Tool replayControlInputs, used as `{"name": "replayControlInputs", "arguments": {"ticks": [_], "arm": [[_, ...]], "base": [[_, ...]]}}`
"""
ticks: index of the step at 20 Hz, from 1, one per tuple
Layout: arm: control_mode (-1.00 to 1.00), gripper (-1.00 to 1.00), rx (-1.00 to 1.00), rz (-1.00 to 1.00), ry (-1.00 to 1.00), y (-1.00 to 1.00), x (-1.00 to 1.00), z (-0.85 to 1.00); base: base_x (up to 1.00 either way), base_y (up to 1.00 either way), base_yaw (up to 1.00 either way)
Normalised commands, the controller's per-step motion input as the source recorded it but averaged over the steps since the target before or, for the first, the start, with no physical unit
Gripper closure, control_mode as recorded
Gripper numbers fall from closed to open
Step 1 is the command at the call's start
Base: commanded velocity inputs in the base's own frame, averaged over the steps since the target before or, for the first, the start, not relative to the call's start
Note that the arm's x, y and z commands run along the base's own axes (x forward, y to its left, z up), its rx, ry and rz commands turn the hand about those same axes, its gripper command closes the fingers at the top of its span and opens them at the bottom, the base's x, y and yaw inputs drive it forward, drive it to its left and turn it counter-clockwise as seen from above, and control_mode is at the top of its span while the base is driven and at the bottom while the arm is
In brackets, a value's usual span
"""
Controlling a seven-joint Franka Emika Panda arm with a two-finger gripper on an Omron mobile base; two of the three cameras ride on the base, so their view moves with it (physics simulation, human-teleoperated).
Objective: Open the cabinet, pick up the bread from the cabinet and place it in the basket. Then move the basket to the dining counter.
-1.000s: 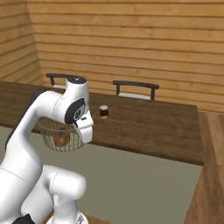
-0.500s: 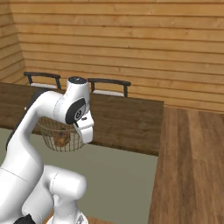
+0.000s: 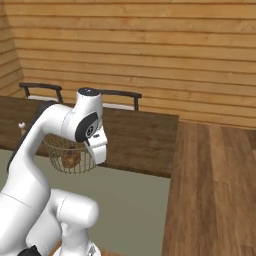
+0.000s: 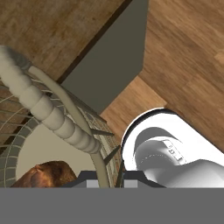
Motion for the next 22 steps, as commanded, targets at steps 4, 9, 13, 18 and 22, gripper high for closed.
{"name": "replayControlInputs", "arguments": {"ticks": [4,9,13,18,22], "arm": [[1.0,1.0,0.0,0.0,0.0,0.0,0.0,0.0],[1.0,1.0,0.0,0.0,0.0,0.0,0.0,0.0],[1.0,1.0,0.0,0.0,0.0,0.0,0.0,0.0],[1.0,1.0,0.0,0.0,0.0,0.0,0.0,0.0],[1.0,1.0,0.0,0.0,0.0,0.0,0.0,0.0]], "base": [[0.42,0.0,0.0],[0.44,0.0,0.0],[0.41,0.0,0.0],[0.43,0.0,0.0],[0.42,0.0,0.0]]}}
